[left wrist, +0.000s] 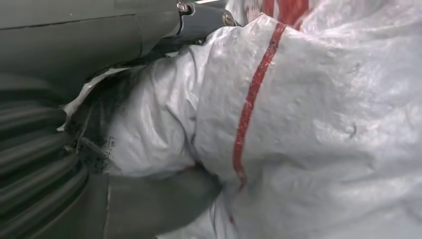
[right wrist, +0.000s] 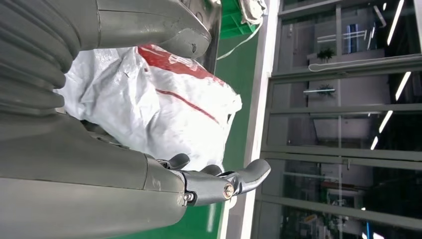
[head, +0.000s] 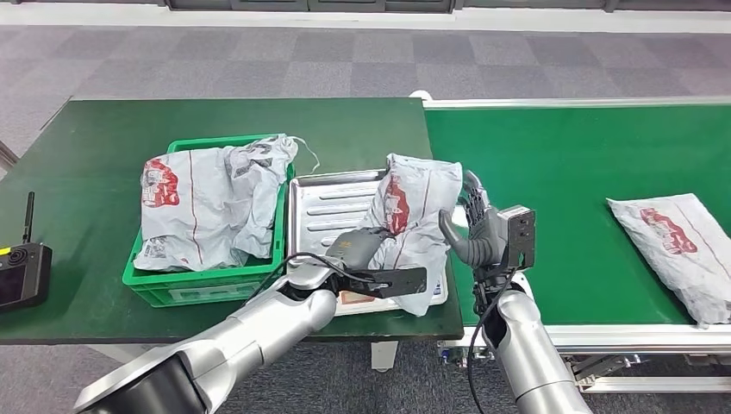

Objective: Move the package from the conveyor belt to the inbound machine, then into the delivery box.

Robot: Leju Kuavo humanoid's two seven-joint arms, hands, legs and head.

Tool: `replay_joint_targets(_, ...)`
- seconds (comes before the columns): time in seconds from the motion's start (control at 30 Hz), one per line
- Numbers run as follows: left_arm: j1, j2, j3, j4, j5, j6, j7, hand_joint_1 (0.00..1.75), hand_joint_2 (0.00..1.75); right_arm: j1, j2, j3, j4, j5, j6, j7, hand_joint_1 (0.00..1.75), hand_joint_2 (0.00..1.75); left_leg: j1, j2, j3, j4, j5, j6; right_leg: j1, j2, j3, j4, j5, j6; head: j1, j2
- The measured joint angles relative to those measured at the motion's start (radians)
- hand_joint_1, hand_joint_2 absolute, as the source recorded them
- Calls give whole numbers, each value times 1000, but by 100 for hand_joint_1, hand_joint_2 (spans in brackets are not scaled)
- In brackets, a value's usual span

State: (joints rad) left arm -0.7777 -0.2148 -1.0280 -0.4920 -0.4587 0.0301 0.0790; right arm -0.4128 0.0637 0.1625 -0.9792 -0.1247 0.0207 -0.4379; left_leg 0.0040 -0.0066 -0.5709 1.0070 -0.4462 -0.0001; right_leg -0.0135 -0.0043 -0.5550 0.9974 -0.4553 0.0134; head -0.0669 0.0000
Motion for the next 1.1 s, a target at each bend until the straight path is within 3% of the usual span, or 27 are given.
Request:
replay_joint_targets(0.27, -6, 16, 29, -80, -29, -29, 16, 175, 175, 5, 0, -1, 0, -4, -9, 2, 0, 175, -1, 0, -3, 0, 1, 0, -1, 1, -4, 0, 2, 0, 0, 0)
replay_joint_targets(0.5, 17, 55, 73, -248, -98, -42, 139, 175, 175, 14, -1, -10, 0, -4, -9, 6, 0, 175, -1, 2, -15, 0, 3, -2, -1, 4, -18, 1, 6, -1, 0, 0)
replay_joint_targets(0.67, 22, 107, 125, -477, -196, -56, 312, 175, 175, 19, -1, -19, 0, -4, -1, 10, 0, 175, -1, 3, -19, 0, 4, -3, 0, 6, -23, 1, 6, -2, 0, 0)
replay_joint_targets(0.83, 28, 144, 166, -623, -251, -68, 461, 175, 175, 33, 0, -30, -4, -2, 5, 7, 0, 175, -1, 4, -21, 0, 4, -3, 0, 7, -26, 1, 6, -2, 0, 0)
replay_joint_targets(1.1, 9, 176, 203, -697, -376, 14, 483, 175, 175, 48, 3, -48, -37, 14, 10, 23, 0, 175, -1, 6, -22, 0, 4, -3, -1, 8, -27, 1, 6, -2, 0, 0)
